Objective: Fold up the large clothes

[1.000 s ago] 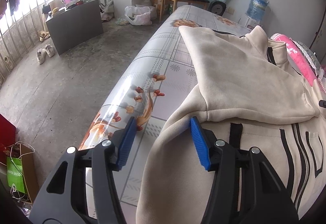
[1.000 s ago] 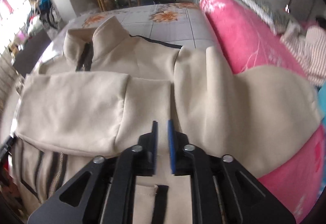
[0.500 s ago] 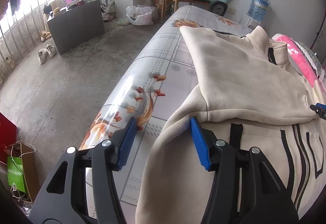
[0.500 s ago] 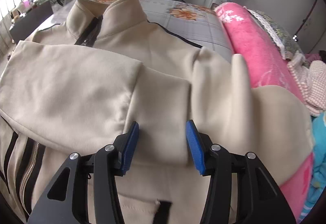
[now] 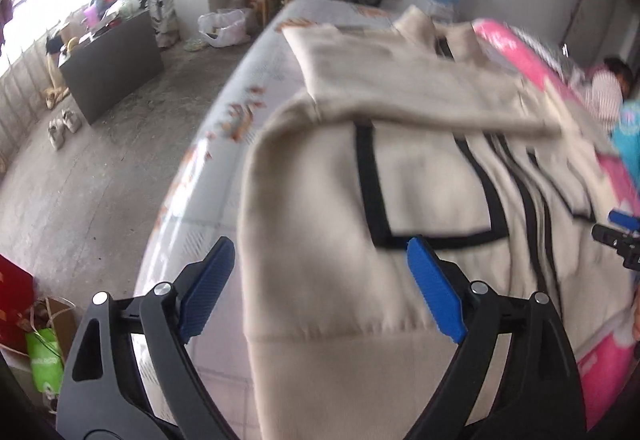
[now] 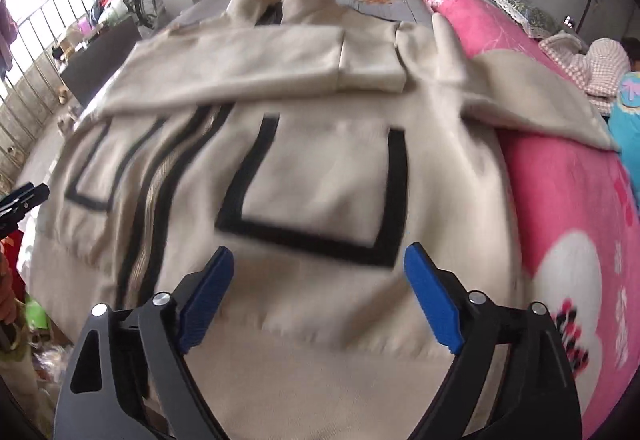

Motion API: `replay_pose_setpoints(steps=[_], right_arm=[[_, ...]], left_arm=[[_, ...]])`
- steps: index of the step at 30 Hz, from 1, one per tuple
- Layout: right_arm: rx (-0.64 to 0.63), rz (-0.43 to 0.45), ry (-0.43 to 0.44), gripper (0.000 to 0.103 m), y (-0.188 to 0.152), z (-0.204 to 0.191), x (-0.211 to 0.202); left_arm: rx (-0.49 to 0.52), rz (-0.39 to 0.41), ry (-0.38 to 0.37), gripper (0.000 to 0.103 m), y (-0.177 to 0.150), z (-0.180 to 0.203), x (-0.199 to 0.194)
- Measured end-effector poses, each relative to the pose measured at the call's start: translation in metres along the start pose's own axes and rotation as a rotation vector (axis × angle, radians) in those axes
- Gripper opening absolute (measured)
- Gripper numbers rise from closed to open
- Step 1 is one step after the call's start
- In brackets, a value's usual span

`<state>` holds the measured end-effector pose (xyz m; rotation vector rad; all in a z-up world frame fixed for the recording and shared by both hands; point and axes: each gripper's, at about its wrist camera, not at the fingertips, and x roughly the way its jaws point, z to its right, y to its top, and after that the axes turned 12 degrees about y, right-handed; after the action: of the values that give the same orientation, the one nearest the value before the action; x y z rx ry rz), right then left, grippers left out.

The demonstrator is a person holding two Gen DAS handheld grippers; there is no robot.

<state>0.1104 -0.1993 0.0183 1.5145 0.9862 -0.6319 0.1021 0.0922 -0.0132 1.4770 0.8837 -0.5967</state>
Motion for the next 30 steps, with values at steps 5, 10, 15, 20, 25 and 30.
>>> replay_pose_setpoints(steps=[5,10,15,20,25,30], right_arm=[[-0.041,-0.022,-0.059,0.097,-0.025,-0.012,0.018],[0.023,-0.006,-0.022,0.097,-0.027,0.0,0.016],[0.068,0.015,0.031,0.097,-0.034,0.009,0.017],[0.055,0.056,0.03,0.097,-0.04,0.006,0.016],[0.053,0.092,0.034,0.097,-0.044,0.006,0.015],[0.058,0.099,0.031,0.097,-0.044,0.005,0.015]], left_arm=[[0.039,-0.016,0.074,0.087,-0.023,0.016,0.009],[0.002,-0.029,0.071,0.095,-0.029,0.008,0.014],[0.006,-0.009,0.078,0.095,-0.033,0.008,0.015],[0.029,-0.024,0.049,0.096,-0.029,0.004,0.017],[0.039,-0.028,0.054,0.096,-0.026,0.006,0.018],[0.032,-0.023,0.052,0.096,-0.027,0.005,0.018]])
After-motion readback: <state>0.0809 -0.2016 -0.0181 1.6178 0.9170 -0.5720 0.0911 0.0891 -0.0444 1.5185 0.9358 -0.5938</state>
